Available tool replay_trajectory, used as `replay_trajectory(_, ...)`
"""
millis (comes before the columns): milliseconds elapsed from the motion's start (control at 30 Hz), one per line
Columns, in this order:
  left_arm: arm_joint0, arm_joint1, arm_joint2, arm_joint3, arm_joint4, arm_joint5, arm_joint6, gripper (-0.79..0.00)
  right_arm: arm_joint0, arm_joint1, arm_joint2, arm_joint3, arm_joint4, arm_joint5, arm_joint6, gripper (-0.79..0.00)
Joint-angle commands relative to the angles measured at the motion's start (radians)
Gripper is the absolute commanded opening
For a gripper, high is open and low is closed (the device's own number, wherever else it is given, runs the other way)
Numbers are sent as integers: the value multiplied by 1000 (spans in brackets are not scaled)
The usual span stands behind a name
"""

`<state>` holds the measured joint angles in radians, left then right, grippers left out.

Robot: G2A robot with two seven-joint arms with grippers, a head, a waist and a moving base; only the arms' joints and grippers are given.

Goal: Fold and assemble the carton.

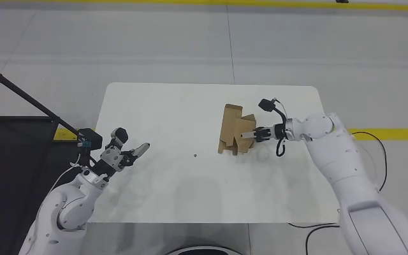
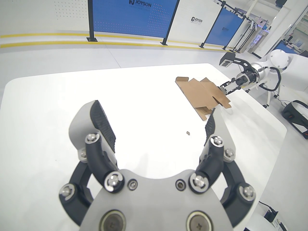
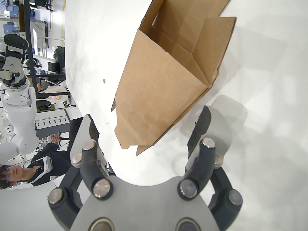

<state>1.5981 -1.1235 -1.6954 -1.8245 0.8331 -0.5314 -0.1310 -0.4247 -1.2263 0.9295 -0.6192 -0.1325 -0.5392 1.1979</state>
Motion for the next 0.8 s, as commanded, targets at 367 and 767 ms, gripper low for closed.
replay_trajectory(367,0,0,0,0,0,0,0,0,37,-23,-30,90,34,-24,-1,-548)
replay_trajectory(767,0,0,0,0,0,0,0,0,53,-31,-38,136,56,-73,-1,-785)
